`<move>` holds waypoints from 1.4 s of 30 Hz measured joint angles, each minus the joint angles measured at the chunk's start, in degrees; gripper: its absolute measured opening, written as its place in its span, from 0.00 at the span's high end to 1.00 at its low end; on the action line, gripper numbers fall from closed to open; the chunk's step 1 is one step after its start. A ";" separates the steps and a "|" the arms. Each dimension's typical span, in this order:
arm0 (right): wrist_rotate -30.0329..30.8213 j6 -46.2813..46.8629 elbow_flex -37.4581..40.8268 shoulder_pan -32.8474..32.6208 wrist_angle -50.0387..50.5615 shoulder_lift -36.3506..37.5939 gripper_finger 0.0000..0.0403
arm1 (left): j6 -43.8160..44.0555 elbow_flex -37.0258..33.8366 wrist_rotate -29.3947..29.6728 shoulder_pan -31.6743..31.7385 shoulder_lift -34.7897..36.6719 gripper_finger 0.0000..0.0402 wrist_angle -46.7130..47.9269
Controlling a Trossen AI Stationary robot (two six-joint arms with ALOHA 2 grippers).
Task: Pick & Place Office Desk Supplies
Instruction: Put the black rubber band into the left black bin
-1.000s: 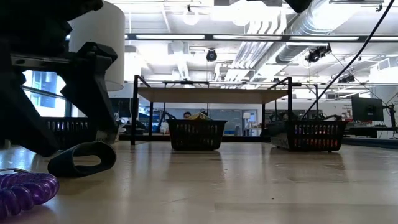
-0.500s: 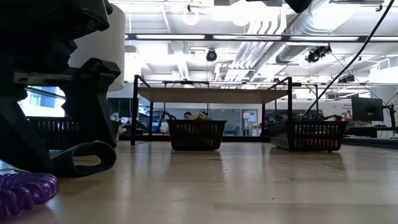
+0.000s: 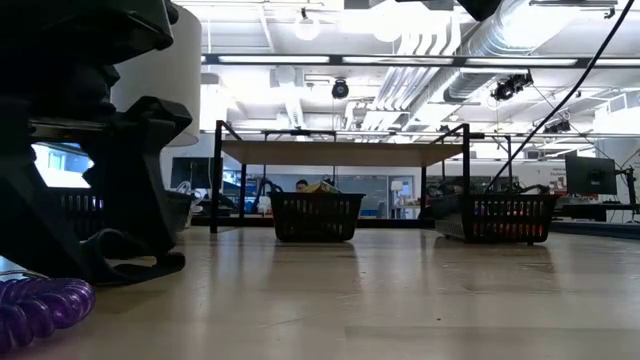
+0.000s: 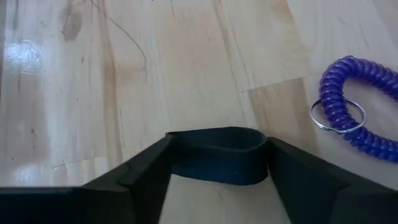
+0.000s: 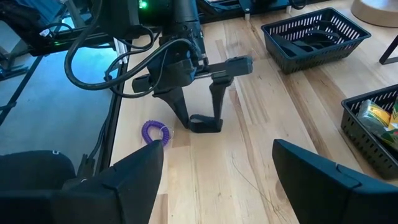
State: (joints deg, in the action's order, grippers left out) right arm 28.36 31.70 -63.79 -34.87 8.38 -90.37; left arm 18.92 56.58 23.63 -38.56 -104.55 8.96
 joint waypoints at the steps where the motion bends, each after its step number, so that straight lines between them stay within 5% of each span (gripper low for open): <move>1: 0.00 0.01 0.00 0.00 -0.02 0.00 0.28 | 0.00 0.00 -0.12 -0.01 -0.02 0.42 -0.02; 15: -0.01 -0.42 0.00 0.00 -0.02 0.00 0.28 | 0.32 -0.06 0.87 -0.03 0.01 0.98 0.47; 28: -0.76 -0.44 0.00 -0.39 0.32 -2.87 0.28 | 7.02 -0.11 5.15 -0.19 12.37 0.99 6.00; 39: -1.31 -0.46 -0.02 -0.37 -0.06 -2.95 0.28 | 42.52 0.00 5.67 4.28 26.64 1.00 42.71; 42: -1.31 -0.76 -0.02 -0.16 -0.06 -2.95 0.28 | 45.64 0.00 5.63 6.14 28.04 1.00 48.99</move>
State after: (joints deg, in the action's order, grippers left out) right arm 27.05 30.94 -63.81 -35.03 8.32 -93.32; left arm 64.56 56.58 29.25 -32.42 -76.51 57.95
